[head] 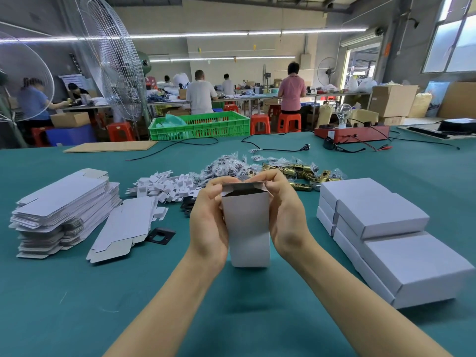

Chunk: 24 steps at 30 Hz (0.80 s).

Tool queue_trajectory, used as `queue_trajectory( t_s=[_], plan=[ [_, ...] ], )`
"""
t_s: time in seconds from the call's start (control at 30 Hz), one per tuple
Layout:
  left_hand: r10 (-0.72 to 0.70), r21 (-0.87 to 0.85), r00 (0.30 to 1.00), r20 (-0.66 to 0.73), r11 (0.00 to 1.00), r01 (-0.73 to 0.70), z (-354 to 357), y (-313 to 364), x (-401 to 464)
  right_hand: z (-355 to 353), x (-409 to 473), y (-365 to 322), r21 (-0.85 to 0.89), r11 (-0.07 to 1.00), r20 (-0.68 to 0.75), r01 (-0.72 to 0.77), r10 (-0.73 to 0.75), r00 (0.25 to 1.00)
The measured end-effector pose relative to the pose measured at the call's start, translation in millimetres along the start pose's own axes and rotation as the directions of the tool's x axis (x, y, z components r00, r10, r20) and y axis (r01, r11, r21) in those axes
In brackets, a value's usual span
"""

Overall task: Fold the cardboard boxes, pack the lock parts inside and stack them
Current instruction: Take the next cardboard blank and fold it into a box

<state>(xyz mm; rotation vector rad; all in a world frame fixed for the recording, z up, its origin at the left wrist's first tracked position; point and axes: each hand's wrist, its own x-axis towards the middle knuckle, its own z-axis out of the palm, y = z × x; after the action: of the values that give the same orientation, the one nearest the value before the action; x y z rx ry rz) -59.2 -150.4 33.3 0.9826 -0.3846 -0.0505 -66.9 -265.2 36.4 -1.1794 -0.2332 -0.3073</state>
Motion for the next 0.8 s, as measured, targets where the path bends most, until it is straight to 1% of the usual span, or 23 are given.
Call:
queue_trajectory(
  t_s=[0.07, 0.13, 0.23, 0.3, 0.4, 0.57, 0.8],
  plan=[
    [0.002, 0.02, 1.0, 0.016, 1.0, -0.003, 1, 0, -1, 0, 0, 1, -0.051, 0.998, 0.012, 0.031, -0.03, 0.999],
    [0.009, 0.056, 1.0, -0.009, 0.998, -0.008, 1, -1, 0, -1, 0, 2, -0.094, 0.993, 0.01, 0.065, -0.064, 0.998],
    [0.038, 0.102, 0.999, -0.032, 0.994, -0.034, 0, -5, 2, -2, -1, 3, -0.143, 0.987, -0.008, 0.067, -0.069, 0.998],
    [0.062, 0.187, 0.996, -0.059, 0.981, -0.05, 1, -6, 2, -3, 0, 3, -0.16, 0.985, -0.019, 0.06, -0.064, 0.998],
    [0.094, 0.283, 0.993, -0.077, 0.957, -0.068, 3, -9, 2, -4, 1, 5, -0.209, 0.972, -0.032, 0.103, -0.112, 0.993],
    [0.176, 0.33, 0.981, -0.079, 0.934, -0.141, 1, -14, 0, -5, 1, 6, -0.294, 0.938, -0.01, 0.184, -0.195, 0.981],
    [0.207, 0.348, 0.977, -0.054, 0.921, -0.176, 1, -14, 0, -3, -1, 8, -0.328, 0.916, 0.003, 0.23, -0.242, 0.97]
  ],
)
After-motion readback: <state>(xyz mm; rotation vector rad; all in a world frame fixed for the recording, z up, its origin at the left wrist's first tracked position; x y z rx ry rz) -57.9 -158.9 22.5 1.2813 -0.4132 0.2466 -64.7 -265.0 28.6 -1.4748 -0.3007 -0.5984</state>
